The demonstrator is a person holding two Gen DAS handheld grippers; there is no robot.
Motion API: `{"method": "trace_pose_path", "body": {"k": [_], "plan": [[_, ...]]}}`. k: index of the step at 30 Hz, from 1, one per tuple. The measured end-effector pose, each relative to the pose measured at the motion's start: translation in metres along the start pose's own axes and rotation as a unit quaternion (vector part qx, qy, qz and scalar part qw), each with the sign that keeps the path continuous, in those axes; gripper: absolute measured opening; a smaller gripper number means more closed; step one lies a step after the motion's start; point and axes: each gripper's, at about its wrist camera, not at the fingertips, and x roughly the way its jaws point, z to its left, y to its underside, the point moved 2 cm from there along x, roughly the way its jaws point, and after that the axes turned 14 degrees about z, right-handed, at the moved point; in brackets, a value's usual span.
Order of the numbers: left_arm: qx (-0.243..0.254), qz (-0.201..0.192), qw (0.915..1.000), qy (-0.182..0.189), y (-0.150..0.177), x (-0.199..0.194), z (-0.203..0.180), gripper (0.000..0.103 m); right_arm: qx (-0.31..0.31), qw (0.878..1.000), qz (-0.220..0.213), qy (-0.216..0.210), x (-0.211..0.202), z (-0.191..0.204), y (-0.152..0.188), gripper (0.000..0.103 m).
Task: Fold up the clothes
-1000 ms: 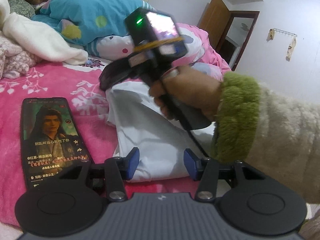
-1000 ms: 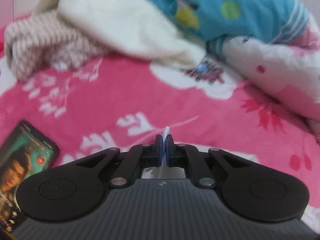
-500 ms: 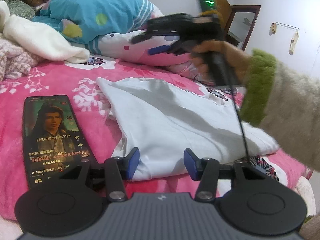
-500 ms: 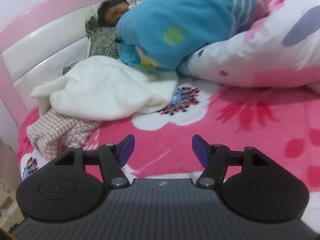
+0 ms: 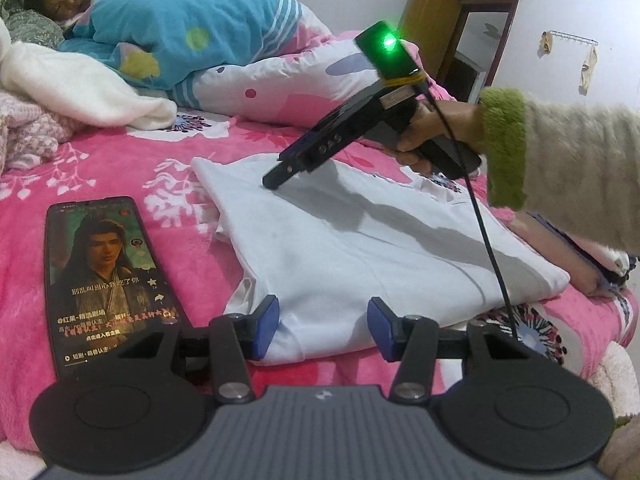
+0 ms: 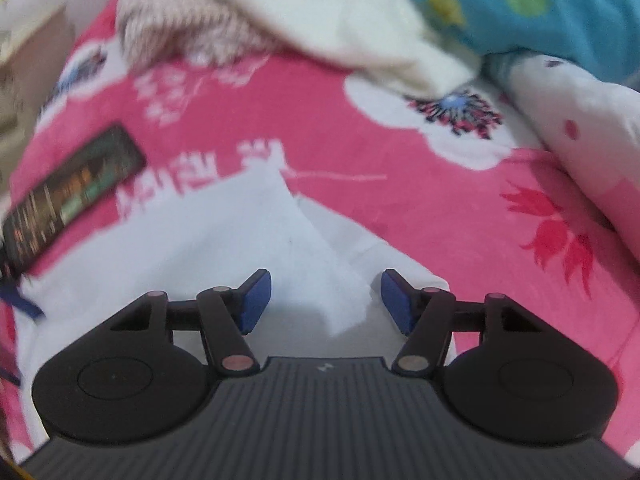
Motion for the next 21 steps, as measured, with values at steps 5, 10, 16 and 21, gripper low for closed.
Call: {"method": "trace_pose_path", "body": {"k": [5,10,16,21], "plan": [[-0.004,-0.001,1.0,0.005,-0.001,-0.001,0.002,0.05,-0.003,1.0,0.02,-0.009,0.005,-0.002,-0.002,0.024],[-0.009,-0.003,0.9999,0.007,-0.002,-0.001,0.003,0.05,0.005,1.0,-0.009,0.012,-0.009,0.003,-0.001,0.002],[-0.015,-0.005,0.9999,0.006,-0.008,-0.001,0.005,0.05,0.032,0.996,-0.055,0.055,-0.028,-0.002,0.001,0.001],[-0.014,-0.003,0.9999,0.0,-0.011,0.001,0.006,0.05,0.051,0.995,-0.041,0.081,-0.007,-0.009,0.003,0.001]]}}
